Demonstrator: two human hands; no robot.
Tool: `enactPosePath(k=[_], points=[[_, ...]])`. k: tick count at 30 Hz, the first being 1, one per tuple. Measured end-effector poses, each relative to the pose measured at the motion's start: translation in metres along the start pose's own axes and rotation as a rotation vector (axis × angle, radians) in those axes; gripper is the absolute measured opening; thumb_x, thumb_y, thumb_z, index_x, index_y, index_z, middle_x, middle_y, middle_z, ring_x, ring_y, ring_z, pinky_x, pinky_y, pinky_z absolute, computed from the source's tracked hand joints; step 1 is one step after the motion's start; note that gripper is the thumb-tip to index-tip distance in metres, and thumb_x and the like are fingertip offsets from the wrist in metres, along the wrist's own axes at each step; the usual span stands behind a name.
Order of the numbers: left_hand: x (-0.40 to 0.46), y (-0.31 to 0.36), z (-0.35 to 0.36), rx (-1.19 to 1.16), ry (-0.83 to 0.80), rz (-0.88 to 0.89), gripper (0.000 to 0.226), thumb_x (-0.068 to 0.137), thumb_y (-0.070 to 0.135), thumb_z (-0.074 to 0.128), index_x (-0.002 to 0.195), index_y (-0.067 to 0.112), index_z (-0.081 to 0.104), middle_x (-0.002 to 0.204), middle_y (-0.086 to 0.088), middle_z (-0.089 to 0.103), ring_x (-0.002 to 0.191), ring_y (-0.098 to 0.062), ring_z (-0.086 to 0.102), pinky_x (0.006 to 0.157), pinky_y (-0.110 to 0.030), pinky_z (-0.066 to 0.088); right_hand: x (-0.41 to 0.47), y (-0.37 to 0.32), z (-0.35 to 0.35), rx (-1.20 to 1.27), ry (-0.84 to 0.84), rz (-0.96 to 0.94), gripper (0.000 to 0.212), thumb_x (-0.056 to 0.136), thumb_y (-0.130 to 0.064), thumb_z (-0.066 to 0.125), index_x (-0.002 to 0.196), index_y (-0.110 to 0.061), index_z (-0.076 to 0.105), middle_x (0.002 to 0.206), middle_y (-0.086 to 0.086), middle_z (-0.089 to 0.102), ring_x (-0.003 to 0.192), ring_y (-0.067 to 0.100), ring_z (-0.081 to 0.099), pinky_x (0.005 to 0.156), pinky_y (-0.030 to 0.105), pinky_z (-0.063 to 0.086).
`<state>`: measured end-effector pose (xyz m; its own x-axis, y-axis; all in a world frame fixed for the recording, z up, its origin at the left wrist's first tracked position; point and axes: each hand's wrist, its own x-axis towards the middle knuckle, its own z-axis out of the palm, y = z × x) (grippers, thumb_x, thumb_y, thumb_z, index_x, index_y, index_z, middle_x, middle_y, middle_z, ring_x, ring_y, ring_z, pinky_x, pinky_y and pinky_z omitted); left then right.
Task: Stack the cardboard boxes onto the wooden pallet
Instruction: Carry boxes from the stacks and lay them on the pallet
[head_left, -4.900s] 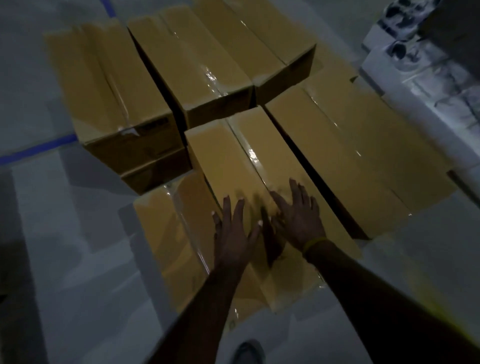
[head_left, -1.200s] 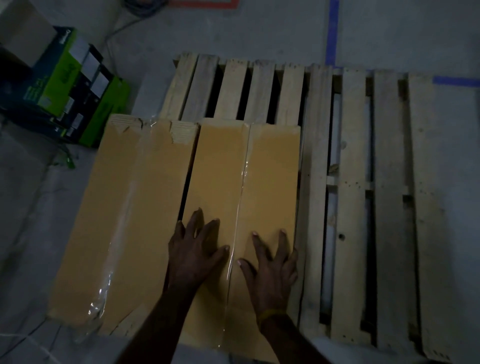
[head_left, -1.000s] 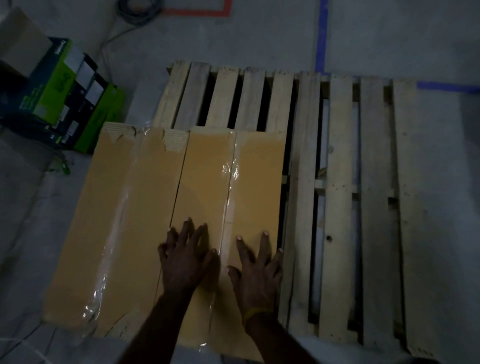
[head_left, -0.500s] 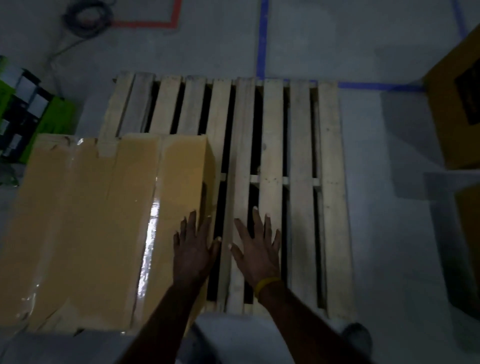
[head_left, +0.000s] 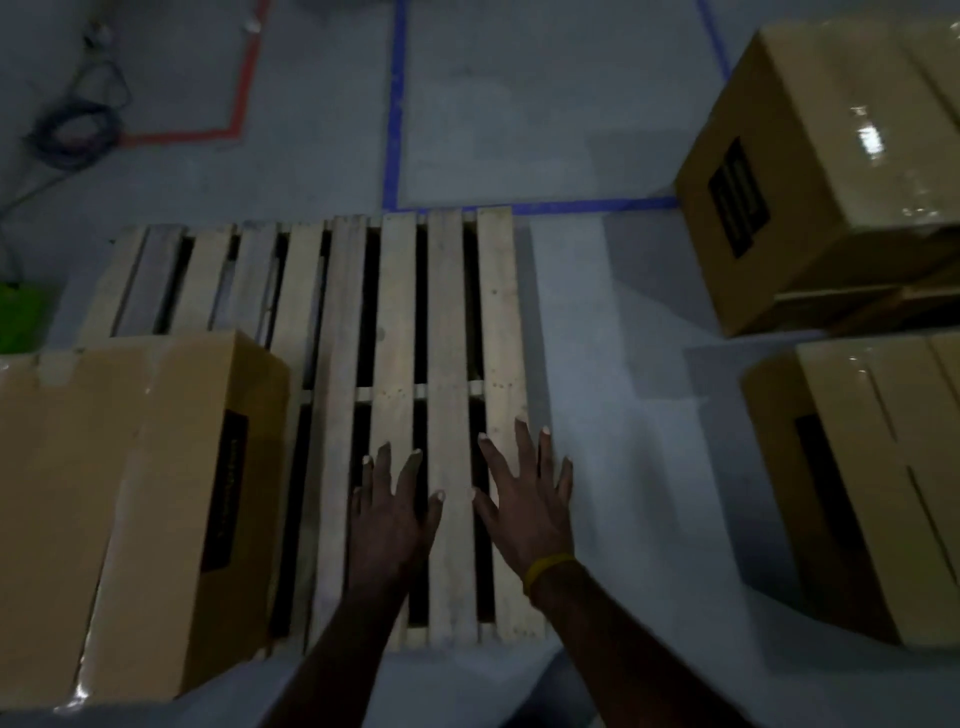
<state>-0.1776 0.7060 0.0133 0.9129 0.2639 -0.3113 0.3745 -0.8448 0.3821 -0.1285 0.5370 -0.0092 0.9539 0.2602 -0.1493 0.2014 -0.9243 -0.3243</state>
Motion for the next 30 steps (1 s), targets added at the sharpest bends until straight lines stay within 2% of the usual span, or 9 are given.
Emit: enactPosePath(k=[2, 6, 8, 11, 15, 18, 21, 27, 30], points=[[-0.006, 0.029, 0.010, 0.009, 0.009, 0.040, 0.073, 0.092, 0.066, 0.026, 0.151, 0.025, 0.038, 0.164, -0.011, 0.018, 0.150, -0.036, 0.019, 0.115, -0.056, 0.029, -0.008, 0.026, -0.013, -0.011, 0.032, 0.021, 0.071, 0.088, -0.047, 0.068, 0.151, -0.034, 0.037, 0.163, 0.013, 0.022, 0.147, 0.036, 0.011, 0.107, 0.071, 0.028], [-0.020, 0.065, 0.025, 0.014, -0.020, 0.065, 0.077, 0.090, 0.071, 0.019, 0.154, 0.030, 0.030, 0.167, -0.006, 0.009, 0.153, -0.031, 0.009, 0.119, -0.053, 0.021, -0.033, 0.064, -0.031, -0.048, 0.053, 0.055, 0.074, 0.087, -0.049, 0.068, 0.151, -0.033, 0.034, 0.162, 0.015, 0.022, 0.148, 0.038, 0.012, 0.106, 0.071, 0.027], [-0.029, 0.079, 0.029, 0.014, -0.010, 0.078, 0.077, 0.090, 0.070, 0.021, 0.155, 0.029, 0.028, 0.167, -0.006, 0.007, 0.153, -0.030, 0.007, 0.120, -0.054, 0.022, -0.049, 0.079, -0.039, -0.060, 0.054, 0.068, 0.074, 0.088, -0.049, 0.067, 0.152, -0.033, 0.032, 0.163, 0.014, 0.019, 0.148, 0.039, 0.014, 0.106, 0.070, 0.025], [-0.049, 0.102, 0.036, -0.004, -0.008, 0.101, 0.077, 0.090, 0.070, 0.022, 0.156, 0.028, 0.027, 0.167, -0.007, 0.005, 0.153, -0.031, 0.008, 0.119, -0.052, 0.019, -0.073, 0.096, -0.053, -0.083, 0.063, 0.074, 0.073, 0.088, -0.050, 0.068, 0.151, -0.032, 0.037, 0.164, 0.014, 0.019, 0.148, 0.038, 0.013, 0.106, 0.069, 0.025], [-0.078, 0.124, 0.050, -0.031, 0.003, 0.130, 0.068, 0.098, 0.061, 0.039, 0.156, 0.029, 0.024, 0.167, -0.007, 0.003, 0.153, -0.031, 0.006, 0.120, -0.053, 0.019, -0.104, 0.111, -0.072, -0.121, 0.042, 0.053, 0.073, 0.089, -0.052, 0.065, 0.152, -0.033, 0.034, 0.164, 0.014, 0.019, 0.148, 0.037, 0.009, 0.107, 0.069, 0.027], [-0.102, 0.135, 0.063, -0.023, -0.005, 0.141, 0.076, 0.093, 0.069, 0.025, 0.157, 0.028, 0.024, 0.167, -0.010, 0.003, 0.153, -0.033, 0.007, 0.119, -0.054, 0.021, -0.123, 0.124, -0.087, -0.073, -0.032, 0.045, 0.068, 0.099, -0.051, 0.049, 0.157, -0.037, 0.018, 0.166, 0.008, -0.006, 0.151, 0.032, -0.013, 0.115, 0.066, 0.007], [-0.119, 0.150, 0.076, -0.020, -0.028, 0.137, 0.070, 0.098, 0.062, 0.037, 0.157, 0.028, 0.021, 0.167, -0.010, 0.001, 0.153, -0.032, 0.003, 0.120, -0.054, 0.019, -0.138, 0.142, -0.109, -0.063, -0.090, 0.068, 0.065, 0.102, -0.054, 0.037, 0.158, -0.040, 0.005, 0.164, 0.004, -0.021, 0.148, 0.030, -0.025, 0.116, 0.060, -0.008], [-0.132, 0.220, 0.098, -0.051, -0.058, 0.105, 0.072, 0.097, 0.057, 0.044, 0.157, 0.027, 0.020, 0.167, -0.009, -0.001, 0.153, -0.032, 0.002, 0.121, -0.050, 0.013, -0.152, 0.232, -0.142, -0.113, -0.116, 0.169, 0.067, 0.101, -0.056, 0.036, 0.158, -0.039, 0.005, 0.165, 0.007, -0.017, 0.151, 0.036, -0.016, 0.117, 0.064, 0.000], [-0.124, 0.276, 0.118, -0.063, -0.046, 0.108, 0.071, 0.097, 0.058, 0.042, 0.157, 0.027, 0.023, 0.167, -0.010, 0.002, 0.153, -0.032, 0.004, 0.121, -0.051, 0.017, -0.146, 0.291, -0.162, -0.109, -0.124, 0.214, 0.068, 0.100, -0.057, 0.038, 0.158, -0.039, 0.006, 0.166, 0.008, -0.011, 0.151, 0.037, -0.011, 0.117, 0.067, 0.006]])
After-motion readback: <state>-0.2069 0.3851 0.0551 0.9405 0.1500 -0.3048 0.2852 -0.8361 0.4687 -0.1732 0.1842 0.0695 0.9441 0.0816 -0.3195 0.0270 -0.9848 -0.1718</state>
